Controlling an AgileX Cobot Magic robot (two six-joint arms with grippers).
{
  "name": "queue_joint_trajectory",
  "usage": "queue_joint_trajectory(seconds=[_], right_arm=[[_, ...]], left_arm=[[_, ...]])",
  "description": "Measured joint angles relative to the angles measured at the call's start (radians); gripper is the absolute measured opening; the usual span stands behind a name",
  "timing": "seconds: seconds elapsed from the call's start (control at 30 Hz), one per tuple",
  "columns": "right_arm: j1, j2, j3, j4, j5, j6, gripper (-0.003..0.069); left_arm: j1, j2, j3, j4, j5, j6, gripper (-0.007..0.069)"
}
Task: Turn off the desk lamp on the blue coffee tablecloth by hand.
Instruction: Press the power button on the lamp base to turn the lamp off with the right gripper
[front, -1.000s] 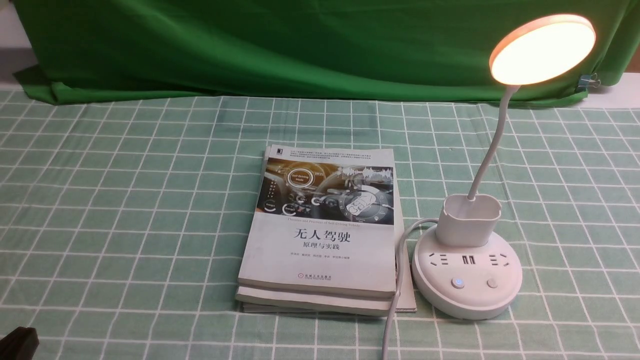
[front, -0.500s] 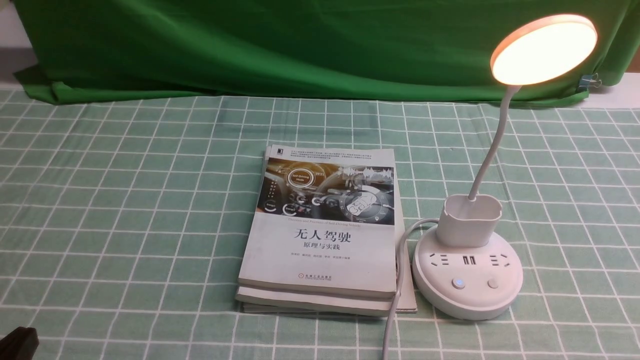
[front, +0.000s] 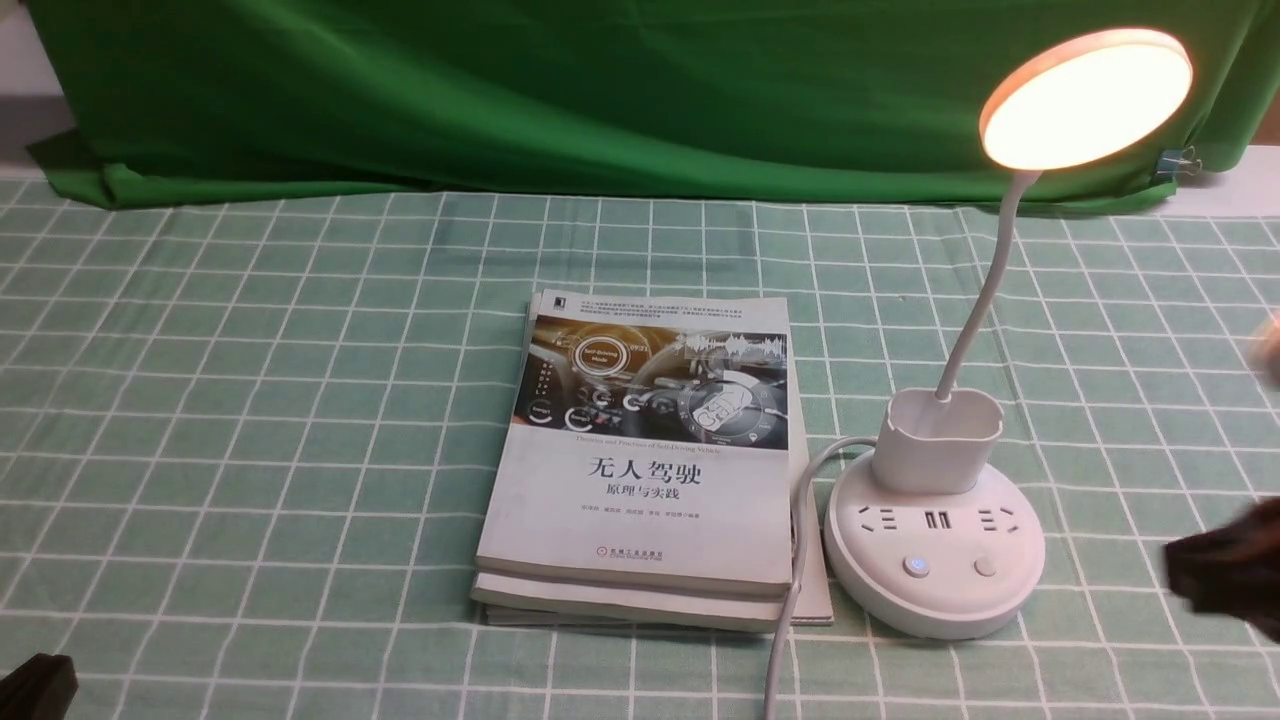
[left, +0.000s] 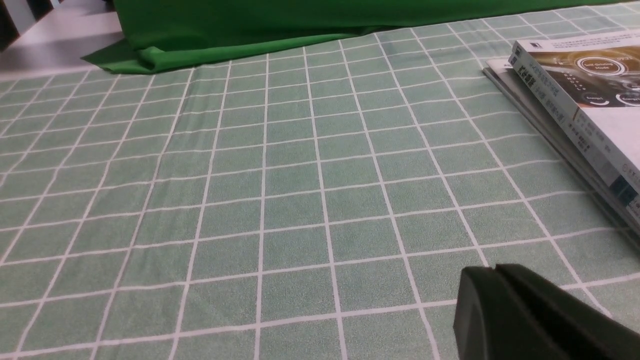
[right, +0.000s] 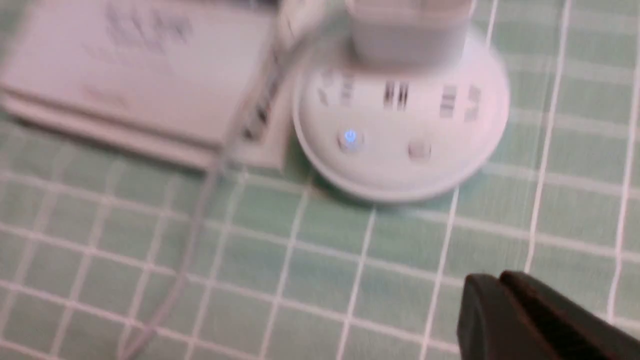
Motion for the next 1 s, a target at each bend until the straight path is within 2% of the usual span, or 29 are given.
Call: queue_joint_trajectory(seconds=[0.23,0.47,0.73,1.0], right_arm=[[0.066,0.304,-0.099,-0.021,-0.035,-0.009,0.0031],[0.070,0.499,-0.140,-0.035,-0.088,-0.013,0.0031],[0.070,0.621,-0.217,-0.039,-0.116,-0.014,0.0031],[0.070,0.629,-0.231,-0.040,-0.131,-0.014,0.0033]], left_arm=[[0.000,0.000,0.000,0.000,0.000,0.000,0.0000],[0.000,0.000,0.000,0.000,0.000,0.000,0.0000],[0.000,0.000,0.000,0.000,0.000,0.000,0.0000],[0.000,0.000,0.000,0.000,0.000,0.000,0.0000]])
